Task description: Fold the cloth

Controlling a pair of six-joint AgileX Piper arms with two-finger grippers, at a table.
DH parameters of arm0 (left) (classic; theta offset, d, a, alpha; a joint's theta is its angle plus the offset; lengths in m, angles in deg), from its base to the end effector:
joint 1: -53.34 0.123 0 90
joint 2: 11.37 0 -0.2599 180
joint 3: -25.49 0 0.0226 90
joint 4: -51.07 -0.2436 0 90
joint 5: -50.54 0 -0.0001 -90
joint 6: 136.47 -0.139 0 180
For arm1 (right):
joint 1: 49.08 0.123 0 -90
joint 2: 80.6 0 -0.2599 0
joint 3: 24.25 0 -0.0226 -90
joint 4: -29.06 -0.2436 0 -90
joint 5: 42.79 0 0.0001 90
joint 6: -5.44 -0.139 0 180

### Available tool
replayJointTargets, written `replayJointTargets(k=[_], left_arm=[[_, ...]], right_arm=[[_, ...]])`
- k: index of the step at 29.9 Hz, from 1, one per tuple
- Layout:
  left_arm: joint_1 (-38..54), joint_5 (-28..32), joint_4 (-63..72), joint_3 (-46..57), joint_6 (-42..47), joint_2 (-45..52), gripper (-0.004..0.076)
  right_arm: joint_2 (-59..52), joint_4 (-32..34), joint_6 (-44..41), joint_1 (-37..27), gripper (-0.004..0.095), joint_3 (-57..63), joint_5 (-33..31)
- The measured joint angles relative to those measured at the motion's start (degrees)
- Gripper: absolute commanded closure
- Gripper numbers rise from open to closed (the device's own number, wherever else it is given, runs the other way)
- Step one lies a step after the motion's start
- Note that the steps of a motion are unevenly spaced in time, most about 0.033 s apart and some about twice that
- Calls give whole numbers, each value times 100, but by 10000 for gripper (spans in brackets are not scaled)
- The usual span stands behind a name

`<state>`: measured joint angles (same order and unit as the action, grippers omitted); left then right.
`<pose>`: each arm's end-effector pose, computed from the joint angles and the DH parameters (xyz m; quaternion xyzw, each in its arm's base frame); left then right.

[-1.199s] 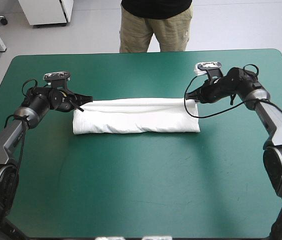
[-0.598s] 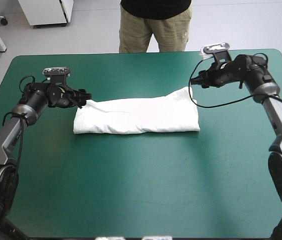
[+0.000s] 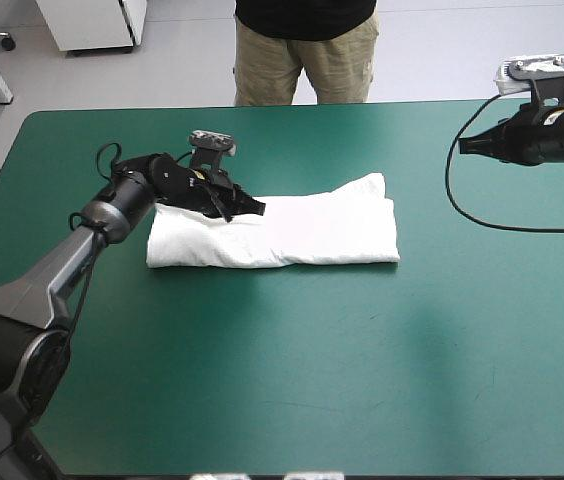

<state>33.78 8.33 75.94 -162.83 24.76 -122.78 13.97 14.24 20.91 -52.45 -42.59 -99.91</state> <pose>0.3810 -0.1771 0.2259 0.2030 0.9163 -0.1877 0.2899 0.3532 0.0091 0.3703 -0.0747 0.9078 0.0612 0.4082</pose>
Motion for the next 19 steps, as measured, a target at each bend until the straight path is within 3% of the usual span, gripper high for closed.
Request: replayJointTargets(k=[5,8,11,17,19], left_arm=[[-227,86,88,0,0,-618,733],[-263,182,198,0,-57,-957,733],[-263,268,301,-58,-65,-1163,733],[-263,244,357,-118,-70,-1222,733],[-263,239,363,-118,-70,-1222,733]], right_arm=[[6,-48,12,-21,918,438,95],[33,-199,23,-21,863,716,277],[173,-568,204,-21,736,928,344],[683,-1667,805,-21,364,1131,279],[862,-1978,977,-21,285,1135,286]])
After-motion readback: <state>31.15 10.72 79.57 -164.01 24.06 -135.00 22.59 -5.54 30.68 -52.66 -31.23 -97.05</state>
